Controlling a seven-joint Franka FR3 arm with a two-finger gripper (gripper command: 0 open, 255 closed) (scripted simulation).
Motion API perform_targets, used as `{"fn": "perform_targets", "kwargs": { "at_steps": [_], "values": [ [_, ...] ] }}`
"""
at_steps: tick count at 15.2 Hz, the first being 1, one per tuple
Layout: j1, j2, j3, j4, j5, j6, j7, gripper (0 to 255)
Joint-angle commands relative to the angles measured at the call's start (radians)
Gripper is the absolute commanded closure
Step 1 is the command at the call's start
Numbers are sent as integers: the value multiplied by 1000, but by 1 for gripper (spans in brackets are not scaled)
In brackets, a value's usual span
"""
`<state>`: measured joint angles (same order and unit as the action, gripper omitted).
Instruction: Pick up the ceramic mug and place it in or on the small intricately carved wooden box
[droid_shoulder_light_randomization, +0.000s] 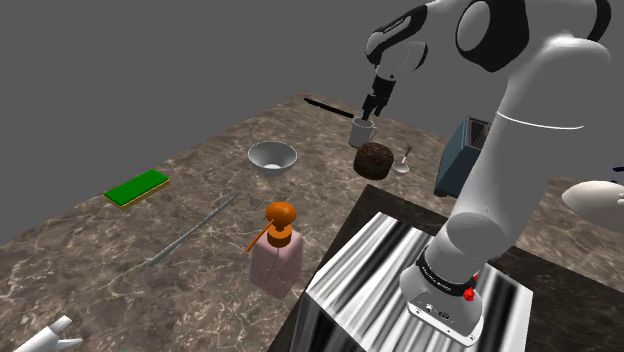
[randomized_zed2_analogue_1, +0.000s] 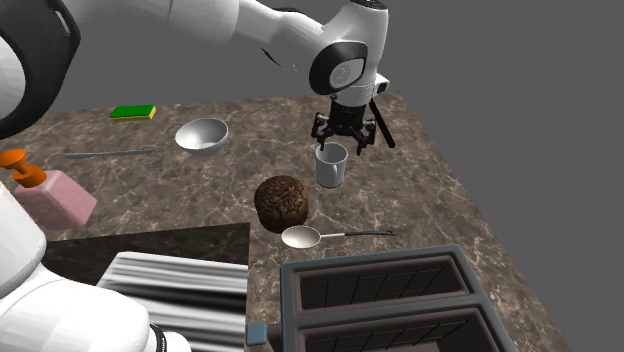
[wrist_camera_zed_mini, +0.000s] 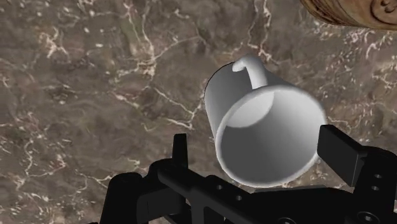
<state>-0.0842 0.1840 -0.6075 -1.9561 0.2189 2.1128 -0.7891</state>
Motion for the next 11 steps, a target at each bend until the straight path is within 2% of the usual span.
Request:
{"fn": "perform_targets", "kwargs": {
  "at_steps": [1,8,11],
  "values": [
    [-32,83,4,63,57,-5,-51,0],
    [-42,131,24,26,98,71,-77,0],
    [-43,136,26,24,101,77,-80,0]
  ]
}}
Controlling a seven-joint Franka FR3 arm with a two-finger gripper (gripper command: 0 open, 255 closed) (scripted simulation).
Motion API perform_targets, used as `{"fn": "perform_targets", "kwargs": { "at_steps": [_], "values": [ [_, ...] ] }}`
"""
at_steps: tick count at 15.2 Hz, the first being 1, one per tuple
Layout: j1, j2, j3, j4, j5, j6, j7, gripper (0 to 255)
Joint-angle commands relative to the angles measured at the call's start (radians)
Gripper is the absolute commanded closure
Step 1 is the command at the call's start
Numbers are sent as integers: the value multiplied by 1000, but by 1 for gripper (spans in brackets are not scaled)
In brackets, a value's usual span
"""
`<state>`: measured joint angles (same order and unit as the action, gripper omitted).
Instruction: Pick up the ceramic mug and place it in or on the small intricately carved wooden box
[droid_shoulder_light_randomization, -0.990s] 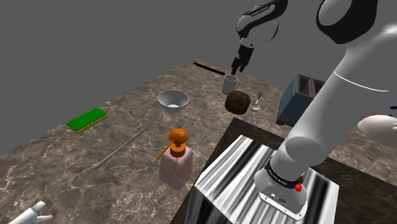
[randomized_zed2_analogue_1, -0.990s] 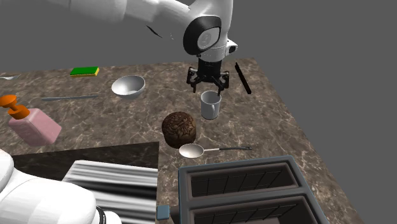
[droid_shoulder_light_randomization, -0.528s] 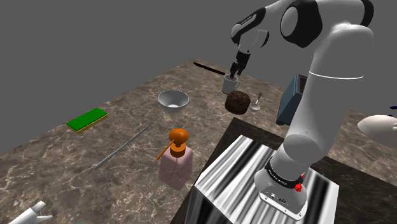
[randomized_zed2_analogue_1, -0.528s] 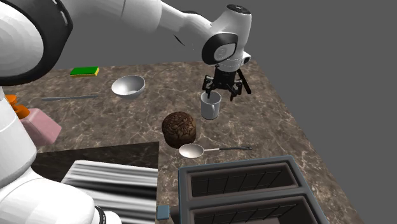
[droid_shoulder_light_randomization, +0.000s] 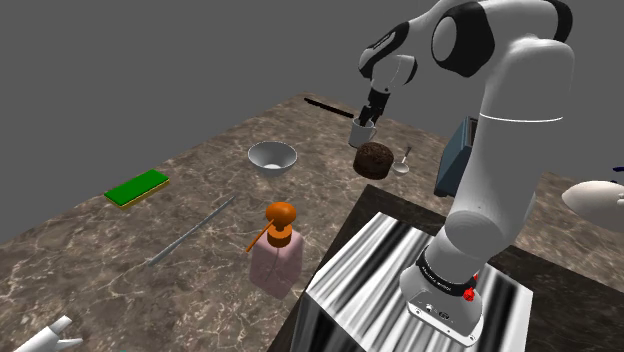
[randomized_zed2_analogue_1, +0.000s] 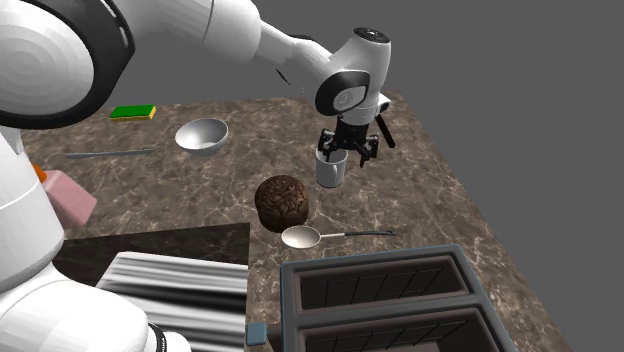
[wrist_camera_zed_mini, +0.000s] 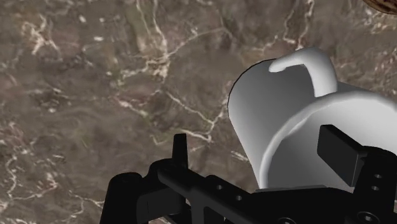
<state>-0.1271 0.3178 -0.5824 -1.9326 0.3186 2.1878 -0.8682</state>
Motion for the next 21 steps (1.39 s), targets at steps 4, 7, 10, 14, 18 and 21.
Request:
{"fn": "perform_targets", "kwargs": {
  "at_steps": [4,7,10,14,18,21],
  "values": [
    [0,2,1,0,2,2,-1,0],
    [0,2,1,0,1,2,-1,255],
    [0,2,1,0,1,2,-1,255],
    [0,2,1,0,1,2,-1,255],
    [4,-13,-5,10,-11,-19,9,255],
    [9,-34,-12,26,-29,-52,23,255]
  ]
}}
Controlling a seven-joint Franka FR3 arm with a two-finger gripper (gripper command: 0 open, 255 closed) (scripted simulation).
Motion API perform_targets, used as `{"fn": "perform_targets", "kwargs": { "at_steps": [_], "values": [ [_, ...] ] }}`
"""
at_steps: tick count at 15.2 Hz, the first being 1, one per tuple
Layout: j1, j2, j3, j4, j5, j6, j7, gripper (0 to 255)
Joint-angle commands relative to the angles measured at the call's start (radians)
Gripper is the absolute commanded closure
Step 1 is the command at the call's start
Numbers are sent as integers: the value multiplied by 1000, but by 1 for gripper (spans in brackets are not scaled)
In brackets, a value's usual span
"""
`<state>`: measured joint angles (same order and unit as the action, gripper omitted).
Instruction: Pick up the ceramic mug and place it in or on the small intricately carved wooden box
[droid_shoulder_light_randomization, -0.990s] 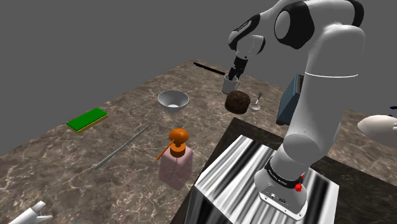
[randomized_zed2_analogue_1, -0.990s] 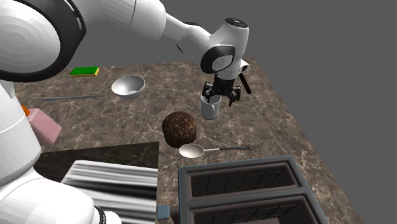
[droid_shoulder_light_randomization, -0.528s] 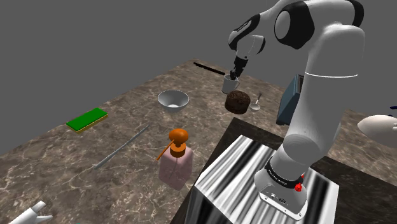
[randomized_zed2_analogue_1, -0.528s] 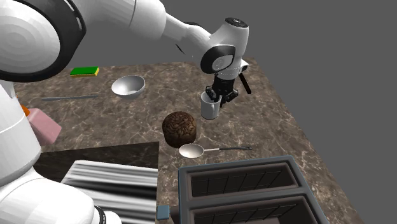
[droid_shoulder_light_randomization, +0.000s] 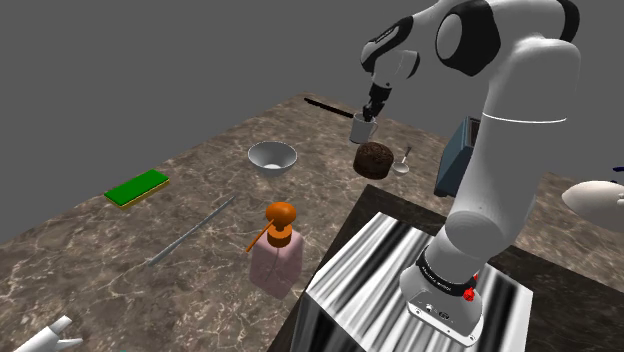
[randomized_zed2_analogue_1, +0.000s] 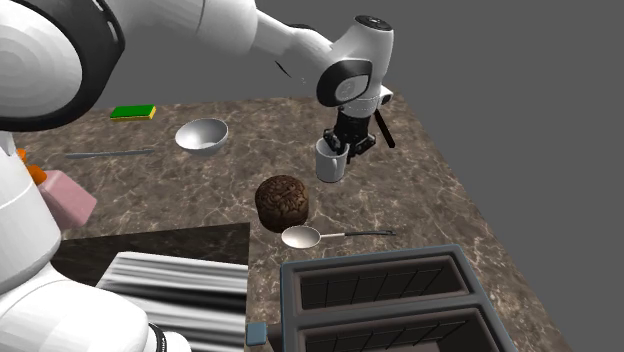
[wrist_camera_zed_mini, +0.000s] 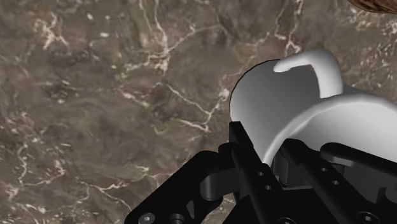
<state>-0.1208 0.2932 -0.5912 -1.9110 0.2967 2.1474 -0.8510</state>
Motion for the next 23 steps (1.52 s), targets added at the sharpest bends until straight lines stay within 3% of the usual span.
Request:
{"fn": "perform_targets", "kwargs": {
  "at_steps": [1,23],
  "values": [
    [4,-16,-5,10,-13,-22,10,255],
    [17,-109,-30,201,-95,-283,81,255]
  ]
}}
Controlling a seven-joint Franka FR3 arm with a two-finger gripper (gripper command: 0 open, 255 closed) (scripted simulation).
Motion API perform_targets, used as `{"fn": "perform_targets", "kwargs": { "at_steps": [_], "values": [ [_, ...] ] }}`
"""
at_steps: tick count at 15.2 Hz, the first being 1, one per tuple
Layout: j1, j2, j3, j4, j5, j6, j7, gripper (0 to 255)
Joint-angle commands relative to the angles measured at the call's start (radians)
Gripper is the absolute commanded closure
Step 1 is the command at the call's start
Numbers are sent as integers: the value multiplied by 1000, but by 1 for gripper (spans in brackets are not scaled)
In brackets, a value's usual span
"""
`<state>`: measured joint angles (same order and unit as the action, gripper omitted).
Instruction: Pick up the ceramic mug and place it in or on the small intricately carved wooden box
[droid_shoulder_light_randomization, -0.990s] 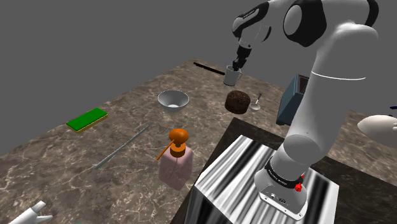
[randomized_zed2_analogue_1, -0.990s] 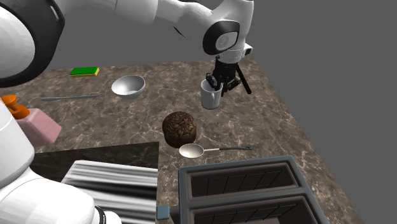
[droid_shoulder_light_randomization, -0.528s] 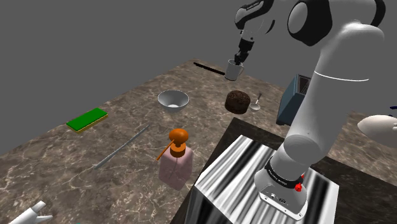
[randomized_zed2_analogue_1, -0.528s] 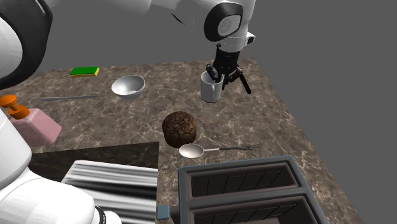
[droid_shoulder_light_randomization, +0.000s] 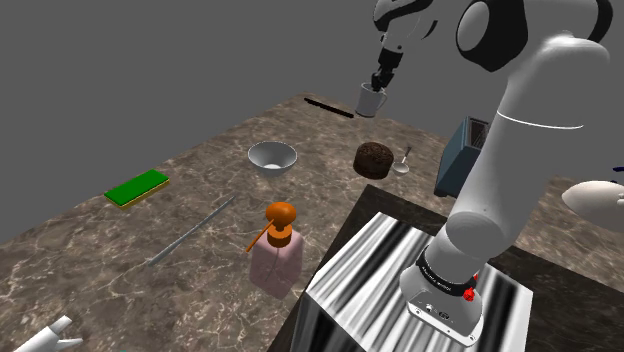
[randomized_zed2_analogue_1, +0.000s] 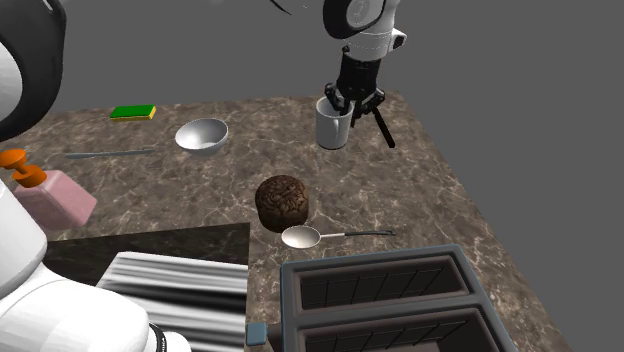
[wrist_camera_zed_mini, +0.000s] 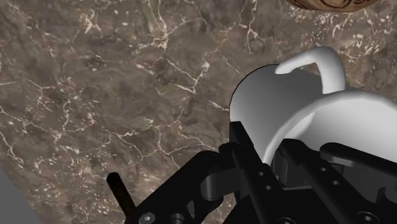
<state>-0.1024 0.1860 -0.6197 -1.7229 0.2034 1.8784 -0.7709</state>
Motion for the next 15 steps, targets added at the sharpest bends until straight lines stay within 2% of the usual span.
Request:
{"fn": "perform_targets", "kwargs": {
  "at_steps": [1,5,10,15],
  "values": [
    [-2,-3,-2,24,-3,-27,3,255],
    [-3,-7,-4,67,-7,-72,9,255],
    [52,-260,10,-176,-159,-27,104,255],
    [40,-500,70,-373,-284,-34,204,255]
  ]
}}
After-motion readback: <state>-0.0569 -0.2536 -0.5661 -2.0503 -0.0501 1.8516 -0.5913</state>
